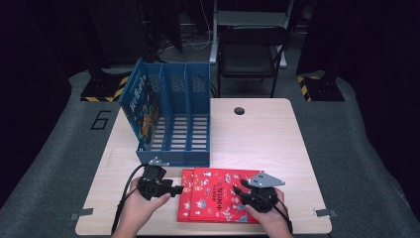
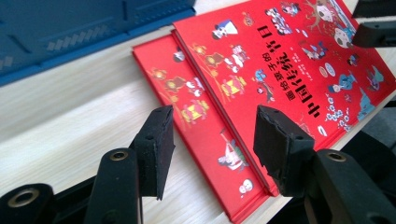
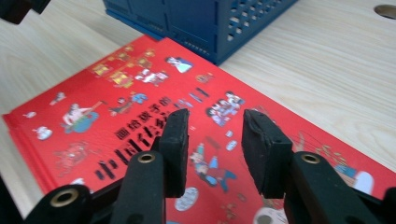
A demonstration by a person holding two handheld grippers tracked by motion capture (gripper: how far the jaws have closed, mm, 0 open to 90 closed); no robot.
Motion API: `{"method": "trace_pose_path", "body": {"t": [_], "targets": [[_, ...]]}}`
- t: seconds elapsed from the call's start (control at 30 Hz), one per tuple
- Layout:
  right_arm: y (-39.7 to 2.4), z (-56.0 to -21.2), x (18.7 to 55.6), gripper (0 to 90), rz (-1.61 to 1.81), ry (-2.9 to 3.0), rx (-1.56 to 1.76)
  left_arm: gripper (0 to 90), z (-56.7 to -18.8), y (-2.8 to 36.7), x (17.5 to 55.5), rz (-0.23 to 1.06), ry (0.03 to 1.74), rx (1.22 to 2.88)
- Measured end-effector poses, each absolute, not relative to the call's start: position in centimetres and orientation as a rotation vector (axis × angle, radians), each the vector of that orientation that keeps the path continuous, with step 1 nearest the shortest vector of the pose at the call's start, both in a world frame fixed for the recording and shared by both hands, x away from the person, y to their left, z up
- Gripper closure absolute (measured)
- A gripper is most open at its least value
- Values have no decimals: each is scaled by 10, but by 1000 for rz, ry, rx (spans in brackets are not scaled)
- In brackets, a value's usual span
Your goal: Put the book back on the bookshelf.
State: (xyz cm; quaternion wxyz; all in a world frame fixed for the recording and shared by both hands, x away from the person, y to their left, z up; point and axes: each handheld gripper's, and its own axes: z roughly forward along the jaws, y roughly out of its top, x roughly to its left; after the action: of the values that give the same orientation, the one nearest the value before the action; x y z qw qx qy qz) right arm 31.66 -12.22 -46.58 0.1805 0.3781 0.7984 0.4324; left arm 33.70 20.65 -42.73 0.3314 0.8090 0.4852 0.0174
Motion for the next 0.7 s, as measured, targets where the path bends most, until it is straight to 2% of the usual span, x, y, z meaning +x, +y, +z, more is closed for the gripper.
{"method": "trace_pose_path", "body": {"t": [0.27, 0.57, 0.7], "targets": [[-135, -471, 322, 567, 1142, 2243, 1136, 466, -445, 193, 339, 5, 1248, 2158], [-155, -481, 330, 480, 1078, 2237, 1269, 446, -459, 178, 339, -17, 1205, 2202], [-158, -481, 330, 477, 1078, 2227, 1276, 441, -466, 172, 338, -22, 1203, 2199]]}}
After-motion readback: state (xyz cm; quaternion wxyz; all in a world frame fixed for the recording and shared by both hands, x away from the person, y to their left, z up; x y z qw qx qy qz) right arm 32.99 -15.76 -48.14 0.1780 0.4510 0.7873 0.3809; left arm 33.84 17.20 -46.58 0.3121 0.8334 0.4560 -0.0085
